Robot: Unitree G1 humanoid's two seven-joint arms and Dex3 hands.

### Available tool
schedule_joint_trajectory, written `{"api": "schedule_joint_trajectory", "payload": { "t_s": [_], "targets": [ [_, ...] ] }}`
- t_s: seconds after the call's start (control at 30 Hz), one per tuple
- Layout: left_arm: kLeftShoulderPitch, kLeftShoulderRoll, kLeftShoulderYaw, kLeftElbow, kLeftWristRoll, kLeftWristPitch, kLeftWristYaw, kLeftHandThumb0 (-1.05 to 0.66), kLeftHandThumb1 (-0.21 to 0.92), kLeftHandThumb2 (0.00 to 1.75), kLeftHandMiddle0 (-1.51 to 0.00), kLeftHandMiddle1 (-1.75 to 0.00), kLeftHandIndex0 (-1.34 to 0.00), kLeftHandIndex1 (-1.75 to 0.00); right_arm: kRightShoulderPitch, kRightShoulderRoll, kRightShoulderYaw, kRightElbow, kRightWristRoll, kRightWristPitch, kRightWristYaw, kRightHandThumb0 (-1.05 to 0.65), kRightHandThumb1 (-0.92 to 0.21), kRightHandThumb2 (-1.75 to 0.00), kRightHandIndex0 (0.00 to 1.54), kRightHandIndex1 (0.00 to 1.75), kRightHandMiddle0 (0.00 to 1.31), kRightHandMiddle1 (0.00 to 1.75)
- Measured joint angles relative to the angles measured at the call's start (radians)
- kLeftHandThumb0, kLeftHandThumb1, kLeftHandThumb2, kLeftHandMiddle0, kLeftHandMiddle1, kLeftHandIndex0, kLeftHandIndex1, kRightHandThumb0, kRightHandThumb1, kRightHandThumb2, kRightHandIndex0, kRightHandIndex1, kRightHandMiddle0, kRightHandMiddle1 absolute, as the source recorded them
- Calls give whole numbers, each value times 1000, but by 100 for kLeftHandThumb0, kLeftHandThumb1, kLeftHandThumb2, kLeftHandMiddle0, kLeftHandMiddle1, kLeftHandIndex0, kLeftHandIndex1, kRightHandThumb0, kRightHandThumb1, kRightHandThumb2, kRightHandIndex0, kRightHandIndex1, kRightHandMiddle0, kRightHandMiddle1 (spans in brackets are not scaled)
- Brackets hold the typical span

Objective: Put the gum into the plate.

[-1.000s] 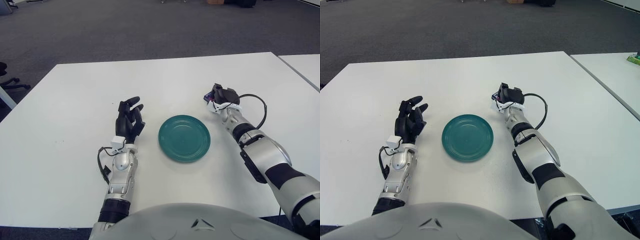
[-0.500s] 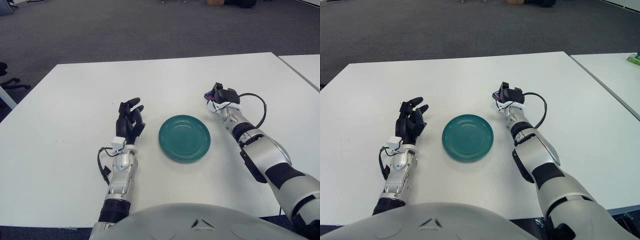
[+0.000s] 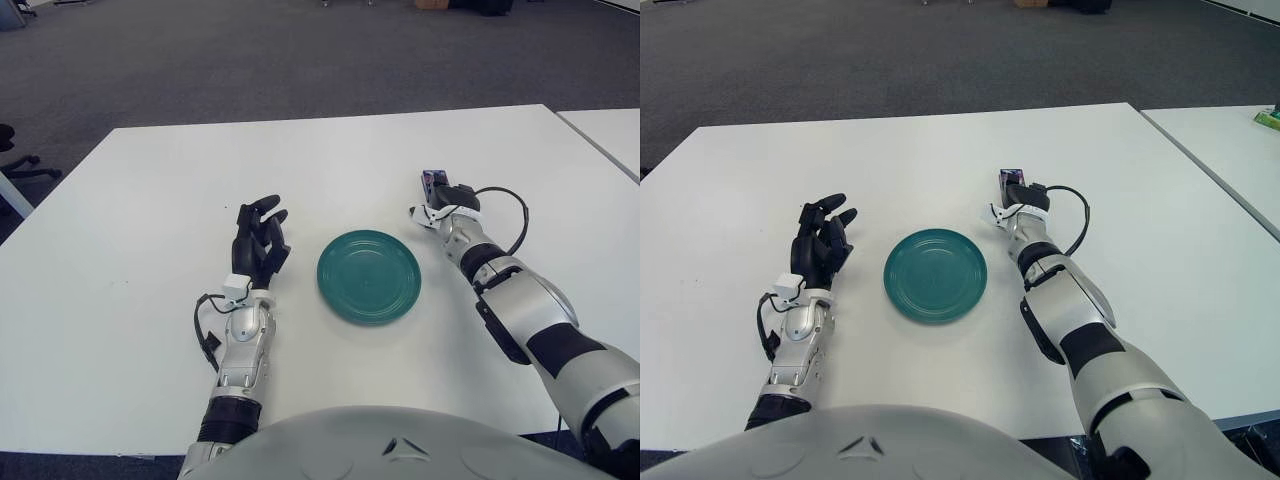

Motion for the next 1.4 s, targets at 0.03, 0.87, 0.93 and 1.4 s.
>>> {"api": "schedule_joint_trajectory", "payload": {
  "t_s": [0.03, 0.87, 0.93, 1.4],
  "targets": [
    [0, 0, 0, 1, 1, -1, 0, -76, 92, 70, -36, -90, -29, -116, -1, 1, -1, 0, 1, 4, 5, -105, -92, -70, 0, 0, 0, 0],
    [-1, 0, 2, -4, -11, -1, 0, -75, 92, 69, -36, -92, -29, -117, -2, 15, -29, -1, 13, 38, 11, -105, -92, -70, 0, 0, 0, 0],
    [-1, 0, 3, -6, -11, 0, 0, -75, 92, 69, -36, -92, -29, -117, -3, 16, -28, -1, 13, 38, 11, -105, -92, -70, 0, 0, 0, 0],
    [-27, -1, 7, 8, -13, 1, -1, -73, 92, 68, -37, -94, -30, -117, -20, 28, 106, -9, -83, 54, 88, -105, -92, -82, 22, 10, 4, 2]
  ]
}}
